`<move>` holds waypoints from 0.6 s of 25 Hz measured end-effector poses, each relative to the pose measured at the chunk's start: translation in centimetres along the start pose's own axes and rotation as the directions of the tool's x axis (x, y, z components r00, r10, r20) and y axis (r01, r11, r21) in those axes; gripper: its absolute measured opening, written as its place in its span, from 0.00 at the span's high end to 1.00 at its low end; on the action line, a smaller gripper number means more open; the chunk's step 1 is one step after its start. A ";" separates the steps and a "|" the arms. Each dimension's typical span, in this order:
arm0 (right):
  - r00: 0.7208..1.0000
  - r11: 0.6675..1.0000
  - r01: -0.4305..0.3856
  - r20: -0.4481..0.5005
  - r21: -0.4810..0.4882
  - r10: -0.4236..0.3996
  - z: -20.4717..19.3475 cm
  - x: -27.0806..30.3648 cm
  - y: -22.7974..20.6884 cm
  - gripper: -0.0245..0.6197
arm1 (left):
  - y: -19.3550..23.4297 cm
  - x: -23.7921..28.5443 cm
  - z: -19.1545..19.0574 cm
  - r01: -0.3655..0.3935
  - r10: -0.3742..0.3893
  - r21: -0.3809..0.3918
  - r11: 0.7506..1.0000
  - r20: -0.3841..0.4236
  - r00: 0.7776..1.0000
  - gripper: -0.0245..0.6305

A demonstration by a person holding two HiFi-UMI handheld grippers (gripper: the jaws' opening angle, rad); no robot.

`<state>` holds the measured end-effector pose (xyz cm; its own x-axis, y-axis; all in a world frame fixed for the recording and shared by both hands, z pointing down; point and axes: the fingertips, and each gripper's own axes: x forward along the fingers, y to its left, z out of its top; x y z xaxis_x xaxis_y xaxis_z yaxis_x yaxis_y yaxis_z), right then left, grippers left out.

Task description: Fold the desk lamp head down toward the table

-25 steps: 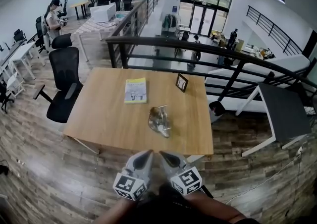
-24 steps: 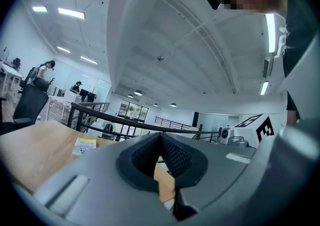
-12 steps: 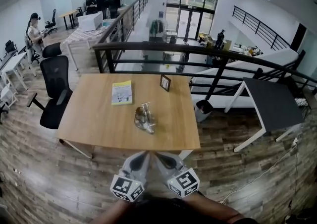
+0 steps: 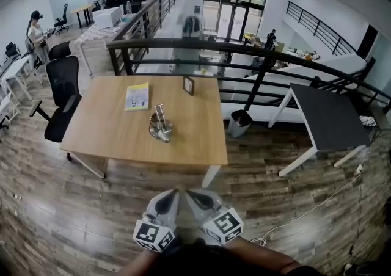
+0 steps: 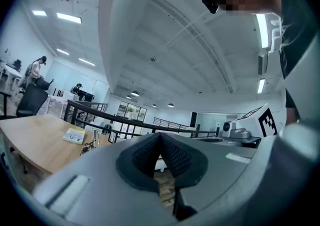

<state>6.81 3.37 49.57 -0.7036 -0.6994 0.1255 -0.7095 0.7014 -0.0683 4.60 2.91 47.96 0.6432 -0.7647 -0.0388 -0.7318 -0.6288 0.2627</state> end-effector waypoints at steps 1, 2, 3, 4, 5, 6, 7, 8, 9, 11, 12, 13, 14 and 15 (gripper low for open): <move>1.000 1.000 -0.004 -0.001 0.002 0.004 -0.2 -0.9 0.3 0.96 | -0.9 -0.2 -0.3 -0.001 0.001 -0.001 1.000 0.001 1.000 0.96; 1.000 1.000 -0.009 -0.002 0.002 0.009 -0.5 -1.8 0.5 0.96 | -1.8 -0.4 -0.6 -0.002 0.002 -0.002 1.000 0.001 1.000 0.96; 1.000 1.000 -0.013 -0.002 0.002 0.013 -0.6 -2.6 0.7 0.96 | -2.6 -0.6 -0.8 -0.002 0.002 -0.004 1.000 0.001 1.000 0.96; 1.000 1.000 -0.017 -0.002 0.001 0.017 -0.7 -3.3 1.0 0.96 | -3.3 -0.7 -1.0 -0.002 0.002 -0.007 1.000 0.001 1.000 0.96; 1.000 1.000 -0.020 -0.003 0.001 0.020 -0.7 -3.9 1.1 0.96 | -3.9 -0.9 -1.1 -0.002 0.002 -0.009 1.000 0.001 1.000 0.96; 1.000 1.000 -0.021 -0.001 0.000 0.021 -0.7 -4.6 1.3 0.96 | -4.4 -1.0 -1.1 -0.002 0.002 -0.011 1.000 0.002 1.000 0.96; 1.000 1.000 -0.020 0.002 -0.001 0.020 -0.6 -5.1 1.3 0.96 | -4.9 -1.1 -1.2 -0.003 0.003 -0.011 1.000 0.004 1.000 0.96; 1.000 1.000 -0.019 0.005 -0.001 0.019 -0.6 -5.6 1.3 0.96 | -5.3 -1.2 -1.2 -0.003 0.003 -0.011 1.000 0.007 1.000 0.96; 1.000 1.000 -0.017 0.009 0.000 0.017 -0.6 -6.0 1.2 0.96 | -5.7 -1.2 -1.3 -0.003 0.003 -0.009 1.000 0.008 1.000 0.96; 1.000 1.000 -0.013 0.017 0.002 0.013 -0.8 -6.8 0.9 0.96 | -6.4 -1.1 -1.7 -0.001 0.001 -0.004 1.000 0.007 1.000 0.96; 1.000 1.000 -0.012 0.017 0.006 0.012 -1.0 -7.2 0.8 0.96 | -6.8 -1.1 -1.9 0.000 0.000 -0.001 1.000 0.006 1.000 0.96; 1.000 1.000 -0.012 0.016 0.011 0.012 -1.2 -7.5 0.7 0.96 | -7.1 -1.1 -2.0 0.000 0.000 0.000 1.000 0.006 1.000 0.96; 1.000 1.000 -0.013 0.015 0.015 0.012 -1.3 -7.8 0.6 0.96 | -7.4 -1.0 -2.0 -0.001 0.001 0.001 1.000 0.005 1.000 0.96; 1.000 1.000 -0.013 0.015 0.017 0.013 -1.3 -8.0 0.5 0.96 | -7.7 -1.0 -1.9 -0.003 0.003 0.001 1.000 0.005 1.000 0.96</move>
<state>12.14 9.52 49.84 -0.7134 -0.6921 0.1096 -0.7005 0.7083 -0.0869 10.02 8.76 47.85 0.6396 -0.7675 -0.0429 -0.7342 -0.6264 0.2619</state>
